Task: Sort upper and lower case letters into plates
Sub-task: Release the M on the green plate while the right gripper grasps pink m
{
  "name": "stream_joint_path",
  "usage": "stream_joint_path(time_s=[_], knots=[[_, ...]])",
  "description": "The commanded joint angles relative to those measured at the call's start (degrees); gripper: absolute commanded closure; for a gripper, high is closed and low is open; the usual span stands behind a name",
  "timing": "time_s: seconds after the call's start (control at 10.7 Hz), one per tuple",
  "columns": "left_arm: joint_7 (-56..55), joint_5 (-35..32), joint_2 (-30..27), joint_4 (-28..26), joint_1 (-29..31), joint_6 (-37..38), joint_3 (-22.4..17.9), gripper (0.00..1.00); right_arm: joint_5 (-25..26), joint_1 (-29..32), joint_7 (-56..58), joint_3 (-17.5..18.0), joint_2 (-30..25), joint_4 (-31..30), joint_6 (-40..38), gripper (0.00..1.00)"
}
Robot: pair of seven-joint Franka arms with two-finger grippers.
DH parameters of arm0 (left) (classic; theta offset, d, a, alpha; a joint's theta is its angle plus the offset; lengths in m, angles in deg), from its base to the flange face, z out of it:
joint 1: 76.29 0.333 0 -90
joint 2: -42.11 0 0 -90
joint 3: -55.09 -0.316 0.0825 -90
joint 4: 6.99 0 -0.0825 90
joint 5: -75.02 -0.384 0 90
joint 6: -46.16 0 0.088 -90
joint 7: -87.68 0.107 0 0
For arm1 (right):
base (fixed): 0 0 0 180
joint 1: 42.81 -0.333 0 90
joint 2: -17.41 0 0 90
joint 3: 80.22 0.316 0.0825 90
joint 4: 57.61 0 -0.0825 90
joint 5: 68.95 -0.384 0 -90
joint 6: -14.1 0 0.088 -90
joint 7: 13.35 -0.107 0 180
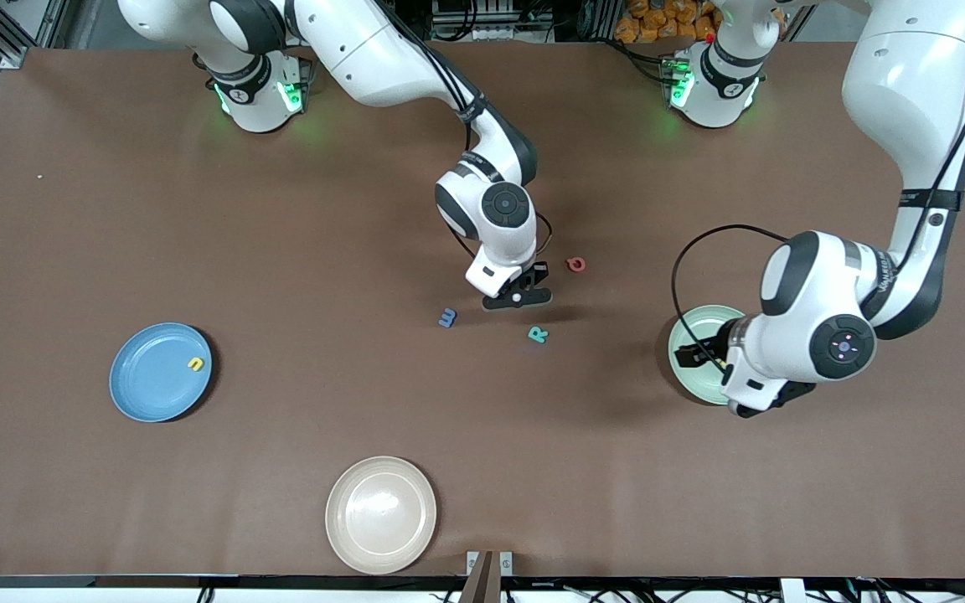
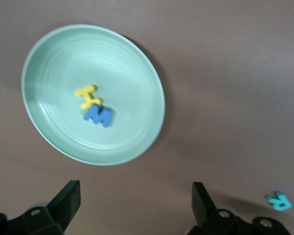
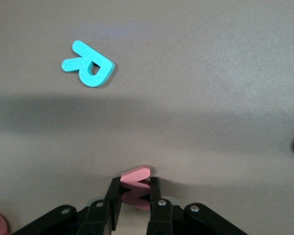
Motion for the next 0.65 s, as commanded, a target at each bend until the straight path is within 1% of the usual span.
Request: stream_joint_path(time_s=[0.0, 0.09, 0.19, 0.28, 0.37, 0.56], knots=[[-2.89, 0.93, -1.39, -0.79, -0.4, -0.19, 2.01, 0.0, 0.77, 0.93, -1.09, -1.23, -0.94, 0.91, -0.51, 1.0], [-2.98, 0.93, -1.22, -0.7, -1.36, -0.8, 2.54, 0.0, 0.77, 1.2, -0.57, -2.8, -2.25, 0.56, -1.21, 1.0], [-4.81, 1.02, -0.95, -0.35, -3.29, -2.55, 2.54, 0.0, 0.77, 1.37, -0.3, -4.55, -3.13, 0.47, -3.83, 1.0], [-9.44, 0.76, -0.43, -0.08, -5.57, -4.48, 2.46, 0.0, 0.59, 1.81, 0.48, -6.4, -4.01, 0.47, -6.29, 1.0], [-14.01, 0.67, 0.53, 0.27, -7.59, -6.15, 2.37, 0.0, 0.07, 3.55, 2.49, -6.76, -5.15, 0.2, -6.75, 1.0], [-22.8, 0.41, 2.12, 0.27, -11.64, -10.28, 1.93, 0.0, -0.11, 7.77, 7.75, -6.59, -7.96, -2.24, -8.42, 1.0]])
